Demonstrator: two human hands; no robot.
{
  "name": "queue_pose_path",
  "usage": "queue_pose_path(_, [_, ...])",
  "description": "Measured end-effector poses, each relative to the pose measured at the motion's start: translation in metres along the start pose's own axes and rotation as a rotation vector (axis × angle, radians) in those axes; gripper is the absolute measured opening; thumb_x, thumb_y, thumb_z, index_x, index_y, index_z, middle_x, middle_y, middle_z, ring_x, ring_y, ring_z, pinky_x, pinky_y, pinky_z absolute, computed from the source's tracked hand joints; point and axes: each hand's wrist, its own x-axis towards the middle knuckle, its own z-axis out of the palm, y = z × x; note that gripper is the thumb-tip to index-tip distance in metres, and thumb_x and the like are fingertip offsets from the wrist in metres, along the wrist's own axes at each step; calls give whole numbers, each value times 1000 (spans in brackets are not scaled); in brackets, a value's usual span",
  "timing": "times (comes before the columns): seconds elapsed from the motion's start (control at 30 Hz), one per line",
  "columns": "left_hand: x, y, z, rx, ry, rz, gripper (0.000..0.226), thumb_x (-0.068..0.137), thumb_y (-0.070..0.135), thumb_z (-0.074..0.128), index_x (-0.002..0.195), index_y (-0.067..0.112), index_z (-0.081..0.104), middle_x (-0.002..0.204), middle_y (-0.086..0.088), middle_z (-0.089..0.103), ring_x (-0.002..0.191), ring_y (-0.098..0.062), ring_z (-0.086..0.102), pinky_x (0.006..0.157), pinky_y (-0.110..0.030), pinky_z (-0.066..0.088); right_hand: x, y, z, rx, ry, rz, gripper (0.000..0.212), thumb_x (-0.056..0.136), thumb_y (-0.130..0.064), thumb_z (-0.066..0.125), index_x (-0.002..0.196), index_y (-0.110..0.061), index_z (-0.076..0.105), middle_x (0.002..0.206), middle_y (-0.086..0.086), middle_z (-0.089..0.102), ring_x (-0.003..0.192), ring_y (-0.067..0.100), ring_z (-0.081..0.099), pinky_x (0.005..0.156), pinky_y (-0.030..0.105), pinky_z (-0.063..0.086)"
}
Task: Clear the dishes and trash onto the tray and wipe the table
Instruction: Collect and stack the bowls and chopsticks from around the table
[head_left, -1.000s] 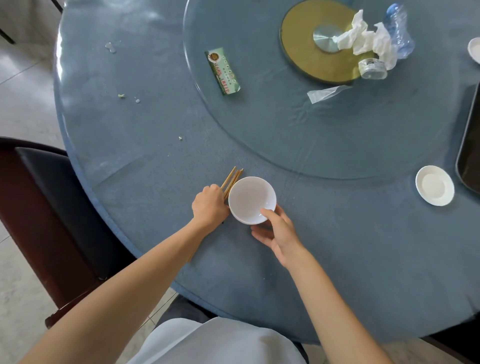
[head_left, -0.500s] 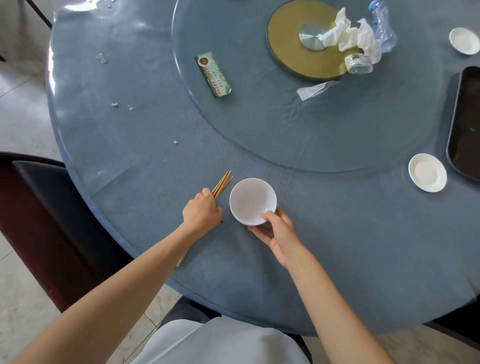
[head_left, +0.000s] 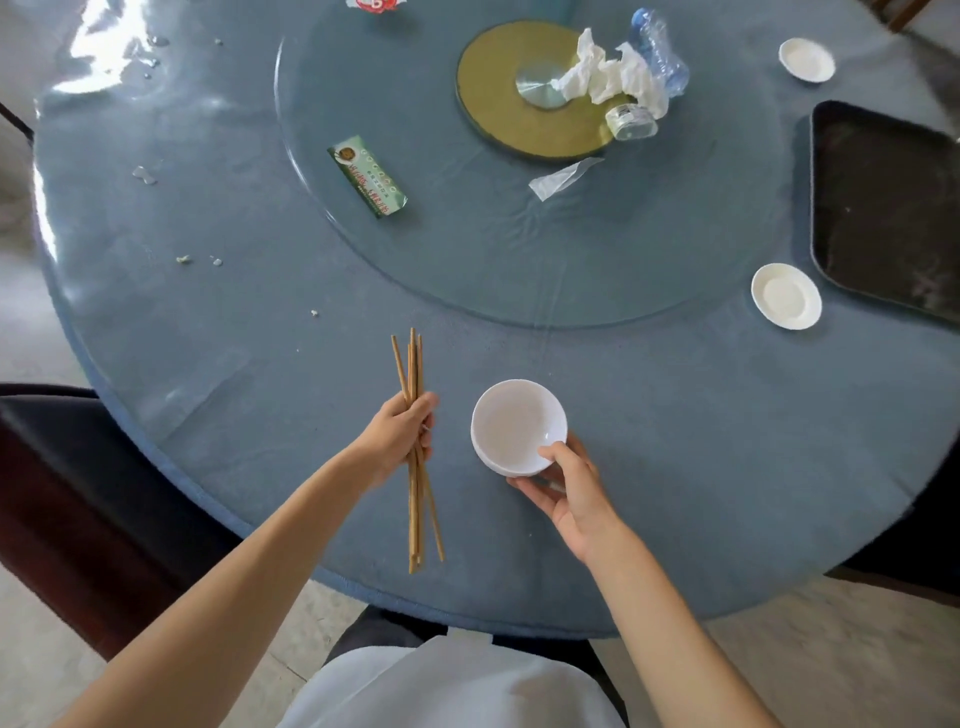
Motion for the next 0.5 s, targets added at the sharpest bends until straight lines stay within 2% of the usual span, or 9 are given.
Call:
queue_pose_path(0.13, [-7,4,25,-154,-71,-53,14,105,26,52,109,13,56,78,0,52,51,-12,43,47,-27,45,-17,3,-23,129,37,-11,39,94,-6,58,129,-22,66,133,20,63,126,45,61,71,33,63])
queue_pose_path(0.3, [-19,2,69,-98,-155,-82,19,106,26,52,115,11,58,86,-3,60,56,-13,46,47,-25,44,-35,8,-57,271,83,-58,34,95,-4,54,125,-17,64,125,20,63,126,50,59,63,30,62])
queue_pose_path(0.4, [-33,-4,99,-121,-232,-105,20,107,24,48,113,9,60,89,-6,66,59,-15,56,50,-27,50,-50,10,-83,332,112,-97,32,96,-4,53,123,-16,65,128,22,63,125,51,59,61,30,62])
queue_pose_path(0.5, [-51,-10,133,-177,-337,-141,22,108,23,45,112,9,60,95,-6,72,66,-17,66,62,-32,60,-71,10,-118,389,144,-155,33,96,-4,53,123,-18,66,134,24,62,123,50,61,60,30,61])
